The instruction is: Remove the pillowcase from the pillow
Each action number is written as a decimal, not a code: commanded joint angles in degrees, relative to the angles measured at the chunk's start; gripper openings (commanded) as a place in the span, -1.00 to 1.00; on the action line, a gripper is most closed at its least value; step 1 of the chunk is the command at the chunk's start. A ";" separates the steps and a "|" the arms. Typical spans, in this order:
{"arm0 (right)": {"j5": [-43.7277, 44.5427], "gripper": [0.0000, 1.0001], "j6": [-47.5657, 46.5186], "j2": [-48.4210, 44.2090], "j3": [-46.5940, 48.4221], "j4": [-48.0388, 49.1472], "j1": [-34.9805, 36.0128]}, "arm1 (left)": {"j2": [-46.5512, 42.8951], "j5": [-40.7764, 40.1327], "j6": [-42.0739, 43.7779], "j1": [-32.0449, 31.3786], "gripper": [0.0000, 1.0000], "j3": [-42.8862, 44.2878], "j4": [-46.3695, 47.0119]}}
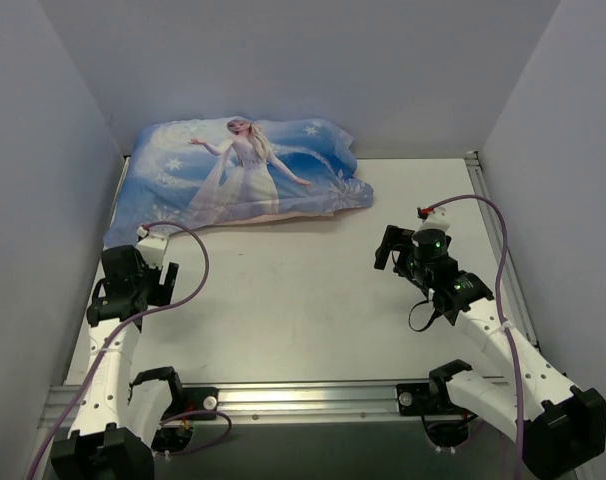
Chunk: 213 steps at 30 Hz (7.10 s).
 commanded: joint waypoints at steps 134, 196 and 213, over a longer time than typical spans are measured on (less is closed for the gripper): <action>-54.02 -1.00 21.82 48.73 48.22 37.95 17.01 | 36.74 0.13 0.97 -25.38 0.87 98.63 -25.96; -27.39 0.81 23.67 40.30 4.35 36.18 3.18 | 58.03 -6.72 -13.36 -50.00 -0.95 69.00 -4.95; -31.70 -1.00 11.02 17.65 19.31 16.85 2.13 | 64.88 -13.75 -10.99 -31.03 -0.95 71.28 -3.98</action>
